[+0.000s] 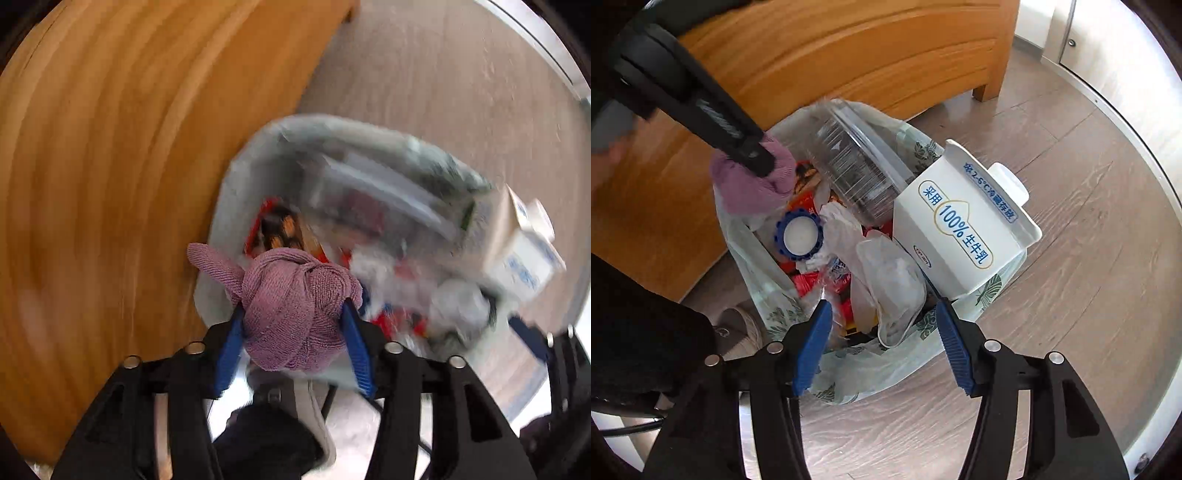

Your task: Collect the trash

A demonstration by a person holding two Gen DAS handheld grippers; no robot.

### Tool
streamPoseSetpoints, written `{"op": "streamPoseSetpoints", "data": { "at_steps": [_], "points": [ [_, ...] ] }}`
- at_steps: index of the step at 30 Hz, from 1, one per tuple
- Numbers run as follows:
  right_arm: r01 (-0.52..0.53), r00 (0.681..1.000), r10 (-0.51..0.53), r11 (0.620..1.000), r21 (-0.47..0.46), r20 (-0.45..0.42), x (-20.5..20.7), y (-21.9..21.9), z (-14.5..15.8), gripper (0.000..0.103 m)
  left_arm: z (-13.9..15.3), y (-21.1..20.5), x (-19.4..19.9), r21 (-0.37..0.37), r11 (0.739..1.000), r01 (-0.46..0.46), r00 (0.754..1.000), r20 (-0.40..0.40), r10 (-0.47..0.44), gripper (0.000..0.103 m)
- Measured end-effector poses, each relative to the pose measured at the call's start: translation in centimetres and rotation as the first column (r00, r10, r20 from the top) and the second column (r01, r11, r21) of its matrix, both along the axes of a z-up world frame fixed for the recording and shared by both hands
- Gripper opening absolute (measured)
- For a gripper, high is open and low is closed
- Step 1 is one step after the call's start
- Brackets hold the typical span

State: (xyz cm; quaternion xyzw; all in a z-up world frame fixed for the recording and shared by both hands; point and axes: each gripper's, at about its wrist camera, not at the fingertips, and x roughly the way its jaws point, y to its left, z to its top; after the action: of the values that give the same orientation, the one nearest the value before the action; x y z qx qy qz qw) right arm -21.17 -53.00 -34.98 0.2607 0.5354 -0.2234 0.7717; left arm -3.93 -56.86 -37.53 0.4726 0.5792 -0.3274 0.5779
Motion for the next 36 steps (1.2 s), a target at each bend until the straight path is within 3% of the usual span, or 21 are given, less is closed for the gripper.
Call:
{"op": "streamPoseSetpoints", "data": {
  "at_steps": [1,2,6,12,16,20,25,28,31,34,36],
  "points": [
    [0.005,1.0,-0.005,1.0,0.002,0.007,0.1,-0.1,0.2,0.057,-0.1,-0.2,0.5,-0.001,1.0,-0.012,0.999,0.048,0.012,0.071],
    [0.008,1.0,-0.008,1.0,0.004,0.012,0.1,-0.3,0.3,0.057,-0.1,-0.3,0.9,-0.007,1.0,-0.029,0.997,0.073,0.03,0.076],
    [0.006,1.0,-0.006,1.0,0.006,0.013,1.3,-1.1,0.7,0.057,0.1,-0.6,1.8,-0.029,0.995,-0.101,0.994,0.041,0.102,0.082],
    [0.01,0.999,-0.011,1.0,0.006,0.035,2.0,-1.2,1.4,0.057,0.0,-0.8,-1.4,0.014,0.999,0.036,0.999,0.011,-0.037,0.085],
    [0.003,1.0,-0.002,1.0,-0.023,0.022,2.0,-1.3,2.2,0.057,1.0,-0.7,-3.3,0.034,0.995,0.098,0.994,0.037,-0.099,0.086],
    [0.022,1.0,-0.023,0.999,-0.041,-0.018,1.1,-1.6,3.0,0.057,4.0,-0.1,-3.0,-0.017,0.997,0.073,0.997,0.033,-0.072,0.086],
    [0.043,0.997,-0.046,0.997,-0.06,-0.059,0.0,-2.4,5.7,0.057,10.4,1.0,-2.8,-0.161,0.987,0.003,0.998,-0.058,-0.012,0.086],
    [0.053,0.996,-0.06,0.993,-0.101,-0.062,0.0,-3.1,8.1,0.057,16.0,2.5,-3.1,-0.315,0.949,0.02,0.995,-0.085,-0.049,0.086],
    [0.066,0.996,-0.074,0.985,-0.158,-0.048,0.6,-4.0,11.6,0.057,21.8,4.8,-2.5,-0.417,0.908,0.033,0.999,0.035,-0.02,0.089],
    [0.072,0.997,-0.077,0.973,-0.22,-0.012,2.2,-4.9,16.3,0.057,27.5,8.2,-0.4,-0.535,0.844,-0.039,0.997,0.036,0.069,0.09],
    [0.068,0.998,-0.062,0.96,-0.27,0.03,3.9,-5.1,20.3,0.059,31.3,11.3,1.6,-0.618,0.781,-0.087,0.99,0.032,0.135,0.09]
  ]
}}
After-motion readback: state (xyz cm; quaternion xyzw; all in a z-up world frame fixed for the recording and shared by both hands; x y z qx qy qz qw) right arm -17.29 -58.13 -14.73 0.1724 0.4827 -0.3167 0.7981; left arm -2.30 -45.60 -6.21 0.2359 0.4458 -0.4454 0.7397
